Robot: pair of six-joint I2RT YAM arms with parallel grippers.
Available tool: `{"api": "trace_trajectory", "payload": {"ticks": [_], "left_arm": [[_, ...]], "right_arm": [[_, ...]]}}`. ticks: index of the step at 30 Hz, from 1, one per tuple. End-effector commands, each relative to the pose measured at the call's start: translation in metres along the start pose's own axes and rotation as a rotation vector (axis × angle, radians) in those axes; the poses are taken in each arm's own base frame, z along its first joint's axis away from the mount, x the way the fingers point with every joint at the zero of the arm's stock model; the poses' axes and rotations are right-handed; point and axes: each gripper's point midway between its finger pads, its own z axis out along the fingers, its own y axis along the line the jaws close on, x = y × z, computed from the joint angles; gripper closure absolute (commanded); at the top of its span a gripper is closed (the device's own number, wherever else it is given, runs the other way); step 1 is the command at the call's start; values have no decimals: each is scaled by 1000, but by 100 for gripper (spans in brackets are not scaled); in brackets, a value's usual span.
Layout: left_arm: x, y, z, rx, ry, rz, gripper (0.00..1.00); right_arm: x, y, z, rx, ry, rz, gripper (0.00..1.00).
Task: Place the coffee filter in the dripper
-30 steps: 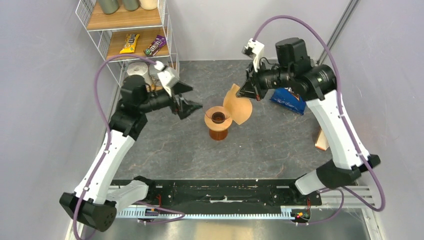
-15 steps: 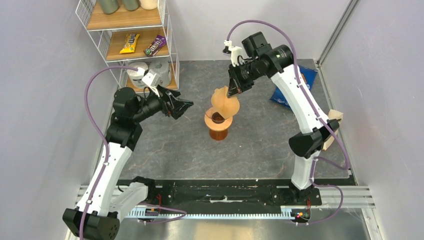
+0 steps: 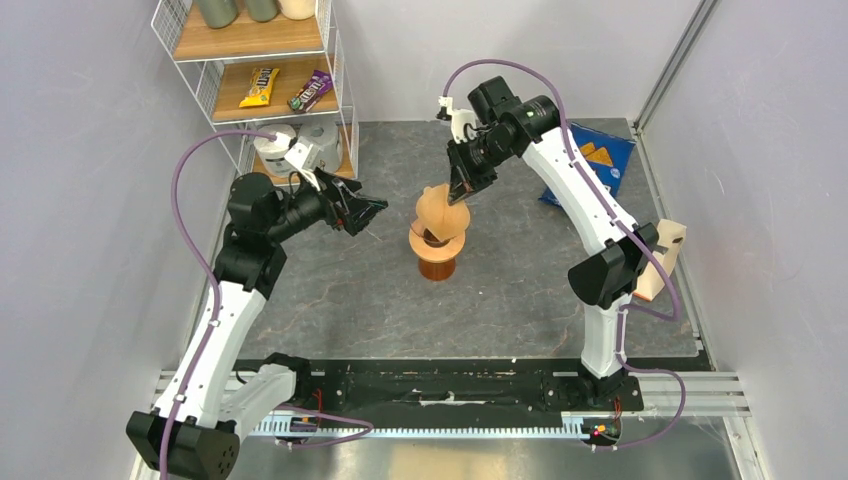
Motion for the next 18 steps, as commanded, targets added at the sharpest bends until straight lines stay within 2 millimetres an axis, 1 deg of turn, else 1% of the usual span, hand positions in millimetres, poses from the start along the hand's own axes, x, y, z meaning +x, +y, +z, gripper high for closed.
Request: {"api": "trace_trajectory", "payload": {"ticks": [1,2,4,5,8,9,11,12,14,16,18], "left_arm": [[-5,0,3,8,-17,-11,6],[-5,1,3,8,-16,-12,6],[-5,2,5,3,-8,-18,6],[-5,3,5,0,-5,-20,6],[-9,4,6,-8,-6,-18,6],[-10,5,6,-11,-8,-20,5],[-11,6,6,-17,-10,-28,6],[-11,6,6,-20,-12,-33,6],[-12,8,6,-26,-18,-47,5],[-13,11,7,-40,-25,-65,5],[-14,16,7,-64,-33,-91,5]], "right_arm": [[-12,7,6,-34,-46,-23,86],[-13,5,8,-31,-50,-26,75],[-16,4,8,-24,-60,-32,67],[-18,2,5,-15,-67,-38,61],[-24,-7,-12,20,-100,-80,53],[-25,-10,-19,39,-114,-102,47],[-27,-18,-32,98,-138,-207,39],[-27,-18,-38,113,-149,-257,37],[-26,-11,-49,116,-178,-361,38],[-18,5,-49,105,-164,-479,44],[-10,18,-42,106,-134,-577,48]]}}
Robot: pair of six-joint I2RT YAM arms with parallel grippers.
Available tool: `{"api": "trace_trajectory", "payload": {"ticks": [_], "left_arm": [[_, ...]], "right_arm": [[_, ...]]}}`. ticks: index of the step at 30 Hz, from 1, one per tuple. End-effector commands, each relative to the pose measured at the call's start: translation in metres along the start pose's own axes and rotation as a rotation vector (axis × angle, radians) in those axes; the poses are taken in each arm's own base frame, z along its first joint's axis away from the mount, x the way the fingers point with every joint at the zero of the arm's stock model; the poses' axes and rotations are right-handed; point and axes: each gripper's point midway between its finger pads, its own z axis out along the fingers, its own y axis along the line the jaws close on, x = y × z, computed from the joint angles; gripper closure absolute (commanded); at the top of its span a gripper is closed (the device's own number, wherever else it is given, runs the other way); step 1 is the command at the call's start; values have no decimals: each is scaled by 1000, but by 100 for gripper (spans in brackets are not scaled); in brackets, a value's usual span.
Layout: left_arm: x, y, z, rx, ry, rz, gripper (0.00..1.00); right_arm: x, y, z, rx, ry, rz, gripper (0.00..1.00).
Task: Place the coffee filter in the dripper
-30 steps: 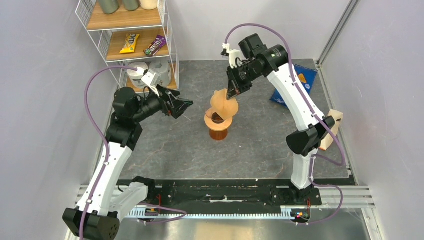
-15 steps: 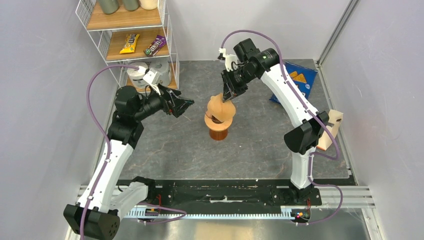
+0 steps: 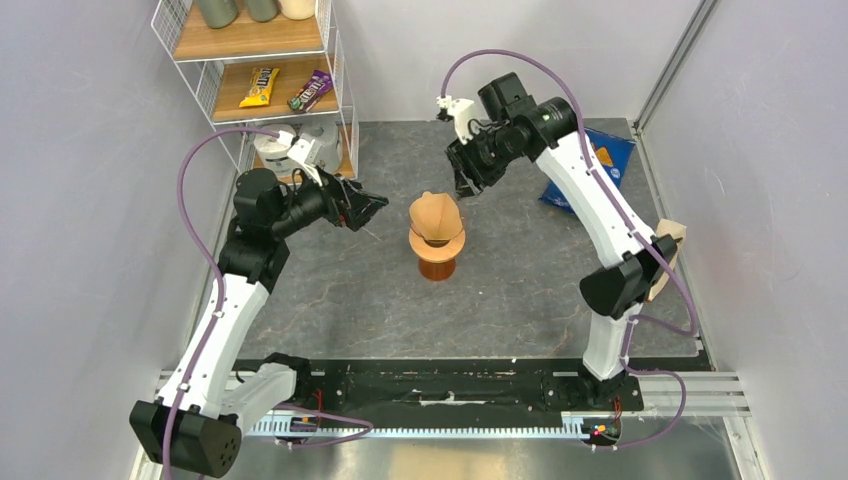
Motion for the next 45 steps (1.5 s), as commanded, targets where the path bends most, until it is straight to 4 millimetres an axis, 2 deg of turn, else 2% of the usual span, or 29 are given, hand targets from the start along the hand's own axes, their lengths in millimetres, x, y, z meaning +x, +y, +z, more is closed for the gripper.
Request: {"api": "trace_trajectory", "payload": {"ticks": [1,8,13,18,23,31,33,45], "left_arm": [[-25,5,-1,-42,-71,-48,5],[-40,26,-5,-120,-125,-146,5],[-51,44,-11,-177,-174,-204,5],[-53,61,-16,-221,-181,-281,5],[-48,58,-17,-202,-168,-288,5],[-49,58,-15,-189,-175,-296,5],[-51,66,-20,-213,-188,-296,5],[-47,69,-19,-211,-179,-299,5]], "right_arm": [[-10,43,-24,0,-62,-337,50],[-5,38,7,72,1,-371,67],[6,36,38,98,18,-381,79],[6,31,61,106,15,-347,82],[7,28,74,106,16,-333,82],[27,21,96,109,55,-341,82],[31,20,101,105,58,-342,82],[43,18,119,97,72,-342,82]]}}
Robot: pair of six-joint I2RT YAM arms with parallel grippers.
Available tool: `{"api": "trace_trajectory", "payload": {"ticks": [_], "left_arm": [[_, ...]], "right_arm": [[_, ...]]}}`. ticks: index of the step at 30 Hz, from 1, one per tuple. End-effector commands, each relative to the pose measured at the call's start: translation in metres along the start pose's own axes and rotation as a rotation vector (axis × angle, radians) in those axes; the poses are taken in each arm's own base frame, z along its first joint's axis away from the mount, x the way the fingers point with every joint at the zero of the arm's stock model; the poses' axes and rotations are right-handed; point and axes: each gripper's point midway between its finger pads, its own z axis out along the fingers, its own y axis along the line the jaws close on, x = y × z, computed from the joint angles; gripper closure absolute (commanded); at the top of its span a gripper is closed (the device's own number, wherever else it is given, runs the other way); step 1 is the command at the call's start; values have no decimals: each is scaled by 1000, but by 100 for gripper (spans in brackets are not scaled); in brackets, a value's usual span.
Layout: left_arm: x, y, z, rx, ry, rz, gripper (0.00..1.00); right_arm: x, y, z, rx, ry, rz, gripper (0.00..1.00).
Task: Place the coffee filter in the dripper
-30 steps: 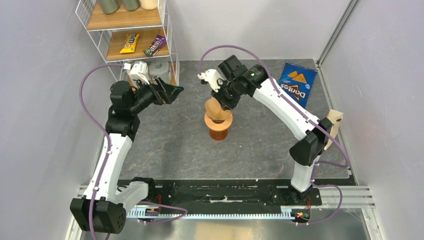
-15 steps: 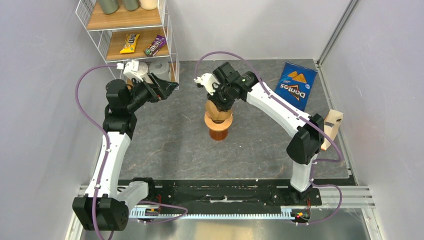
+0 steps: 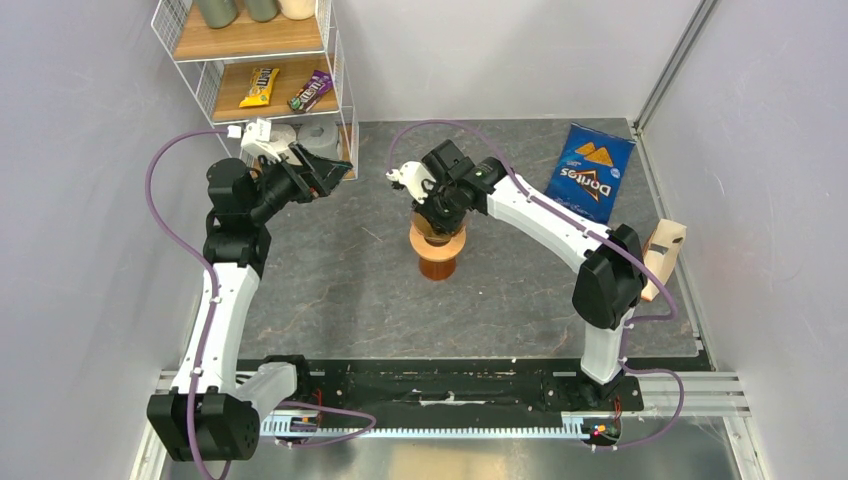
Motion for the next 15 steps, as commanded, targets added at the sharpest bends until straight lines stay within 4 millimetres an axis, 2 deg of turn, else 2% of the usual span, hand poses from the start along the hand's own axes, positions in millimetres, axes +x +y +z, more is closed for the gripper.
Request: {"api": "trace_trajectory", "payload": {"ticks": [1,10,15], "left_arm": [[-8,-8,1,40,-21,2,5],[-8,-5,2,35,-18,-4,5],[-7,-6,2,41,-17,2,5]], "right_arm": [[-7,-4,7,19,-32,-9,82],[0,3,16,12,-14,-18,83],[-8,3,4,23,-39,-29,83]]}}
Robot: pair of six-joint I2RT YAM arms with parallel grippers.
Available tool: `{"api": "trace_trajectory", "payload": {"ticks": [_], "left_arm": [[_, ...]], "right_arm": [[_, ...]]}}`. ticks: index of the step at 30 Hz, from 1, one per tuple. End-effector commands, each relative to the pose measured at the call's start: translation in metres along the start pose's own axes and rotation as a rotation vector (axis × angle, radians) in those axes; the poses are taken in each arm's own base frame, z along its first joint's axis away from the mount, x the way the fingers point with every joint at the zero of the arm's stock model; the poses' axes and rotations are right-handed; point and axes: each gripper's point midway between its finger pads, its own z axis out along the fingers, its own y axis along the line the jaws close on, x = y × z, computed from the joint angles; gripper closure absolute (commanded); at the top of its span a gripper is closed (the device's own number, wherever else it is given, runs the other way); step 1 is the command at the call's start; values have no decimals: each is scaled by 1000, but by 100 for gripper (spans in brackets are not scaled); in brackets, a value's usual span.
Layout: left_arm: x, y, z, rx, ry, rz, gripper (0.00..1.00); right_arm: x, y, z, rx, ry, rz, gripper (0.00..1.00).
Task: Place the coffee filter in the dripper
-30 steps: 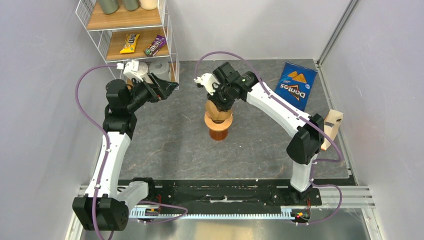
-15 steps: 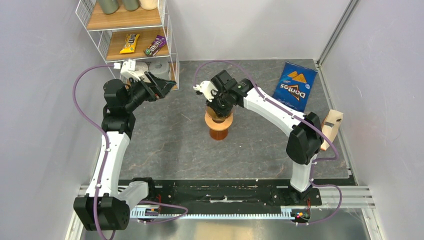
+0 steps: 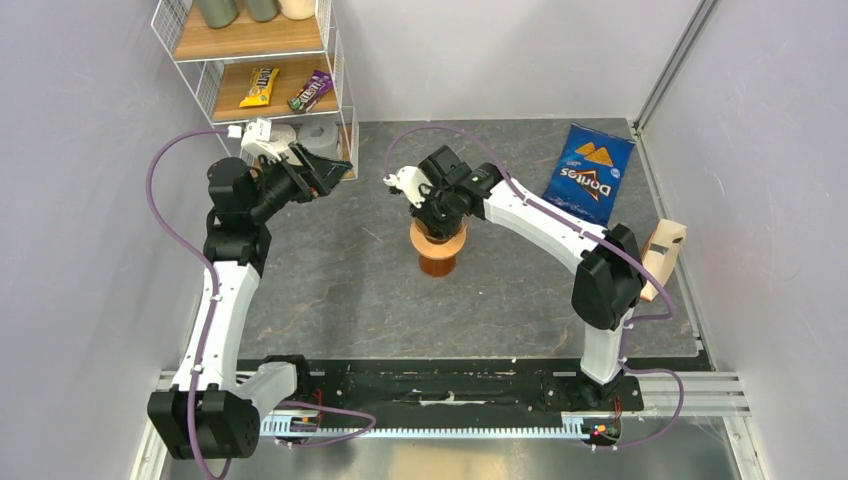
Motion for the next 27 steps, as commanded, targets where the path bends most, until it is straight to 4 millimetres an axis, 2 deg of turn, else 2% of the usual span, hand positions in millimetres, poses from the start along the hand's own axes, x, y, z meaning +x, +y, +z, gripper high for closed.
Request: {"api": "trace_trajectory", "payload": {"ticks": [1,10,20,26,27], "left_arm": [[-8,-10,0,49,-22,7,5],[-10,-14,2,76,-31,-1,4],[-9,-16,2,92,-27,-4,4],[-9,-18,2,106,-21,8,4],[-8,-19,2,109,-16,11,4]], "right_arm": [[-11,-1,-9,22,-29,-15,83],[-27,2,-39,42,-63,-35,82],[-32,5,-49,58,-79,-54,80],[-36,1,-52,90,-85,-63,81],[-37,-1,-53,99,-90,-64,83]]}}
